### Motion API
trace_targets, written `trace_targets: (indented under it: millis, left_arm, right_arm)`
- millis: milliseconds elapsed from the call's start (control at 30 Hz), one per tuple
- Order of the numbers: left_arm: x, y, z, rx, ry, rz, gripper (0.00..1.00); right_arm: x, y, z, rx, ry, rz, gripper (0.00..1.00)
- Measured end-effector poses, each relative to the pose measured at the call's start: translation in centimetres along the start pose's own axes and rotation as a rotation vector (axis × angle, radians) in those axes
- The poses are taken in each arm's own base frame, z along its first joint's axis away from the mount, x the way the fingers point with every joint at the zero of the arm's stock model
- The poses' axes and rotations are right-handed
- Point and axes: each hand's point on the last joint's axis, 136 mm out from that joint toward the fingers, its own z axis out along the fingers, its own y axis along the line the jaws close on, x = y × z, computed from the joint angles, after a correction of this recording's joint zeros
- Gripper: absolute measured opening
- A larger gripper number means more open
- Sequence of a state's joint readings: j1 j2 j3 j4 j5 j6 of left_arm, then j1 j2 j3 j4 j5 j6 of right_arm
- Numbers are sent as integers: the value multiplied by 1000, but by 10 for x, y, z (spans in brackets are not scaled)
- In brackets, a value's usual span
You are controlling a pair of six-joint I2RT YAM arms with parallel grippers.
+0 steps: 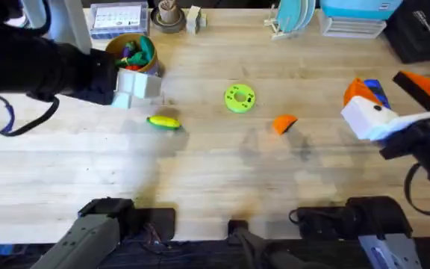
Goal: Pick up the gripper from the table and insert it into the empty holder that is missing its gripper. Then pick up a screw, insert it into the mounting hole, and use the screwdriver to tighten it. Finally, clean up the table by picking up the vegetable and placing it into the bucket.
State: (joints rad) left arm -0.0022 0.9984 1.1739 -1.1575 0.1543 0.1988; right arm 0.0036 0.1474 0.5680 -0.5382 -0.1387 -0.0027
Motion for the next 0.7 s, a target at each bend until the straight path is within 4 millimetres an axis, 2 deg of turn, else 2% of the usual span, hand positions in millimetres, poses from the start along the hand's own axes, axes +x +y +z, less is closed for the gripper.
trace_targets:
  millis: [233, 500, 600, 700]
  left_arm:
    - [2, 1, 14, 16, 59, -3, 993]
    - [4, 2, 20, 22, 85, -7, 993]
    - [5, 2, 21, 24, 94, -8, 993]
    - [15, -2, 23, 43, 142, -17, 993]
  right_arm:
    - [-14, 1, 4, -12, 153, 38, 894]
    - [-16, 0, 16, -15, 433, 90, 894]
    - [-18, -1, 23, -14, 488, 100, 894]
    - [-14, -2, 30, -14, 525, 107, 893]
